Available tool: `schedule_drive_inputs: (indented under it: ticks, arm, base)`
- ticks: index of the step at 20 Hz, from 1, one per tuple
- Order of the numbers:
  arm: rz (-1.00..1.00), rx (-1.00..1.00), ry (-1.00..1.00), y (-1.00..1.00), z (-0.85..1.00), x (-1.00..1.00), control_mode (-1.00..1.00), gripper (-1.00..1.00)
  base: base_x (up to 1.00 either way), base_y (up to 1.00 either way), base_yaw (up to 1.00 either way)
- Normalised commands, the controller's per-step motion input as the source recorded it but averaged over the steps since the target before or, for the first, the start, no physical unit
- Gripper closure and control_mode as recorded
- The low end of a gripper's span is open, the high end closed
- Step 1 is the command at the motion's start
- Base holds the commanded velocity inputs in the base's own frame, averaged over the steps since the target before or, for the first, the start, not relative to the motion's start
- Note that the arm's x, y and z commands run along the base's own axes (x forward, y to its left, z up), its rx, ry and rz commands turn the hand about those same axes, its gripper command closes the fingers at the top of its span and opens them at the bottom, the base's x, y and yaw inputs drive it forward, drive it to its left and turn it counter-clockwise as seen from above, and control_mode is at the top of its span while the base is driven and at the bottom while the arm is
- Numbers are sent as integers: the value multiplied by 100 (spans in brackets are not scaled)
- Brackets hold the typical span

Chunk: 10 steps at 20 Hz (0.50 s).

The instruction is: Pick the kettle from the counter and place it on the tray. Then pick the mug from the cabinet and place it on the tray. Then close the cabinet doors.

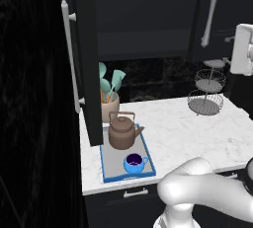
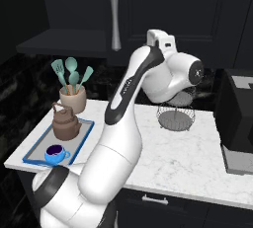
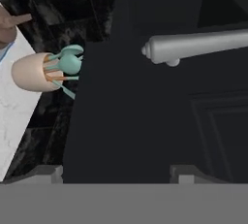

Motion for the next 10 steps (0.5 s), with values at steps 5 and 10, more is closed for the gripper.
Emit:
schedule_drive_inputs:
  ticks: [5, 10]
  arm:
    - [-7, 0, 0, 2, -5, 73, -100, -100]
    - [-8, 0, 0, 1, -8, 71, -100, -100]
  base:
    - [0, 0, 0]
    - [0, 0, 0]
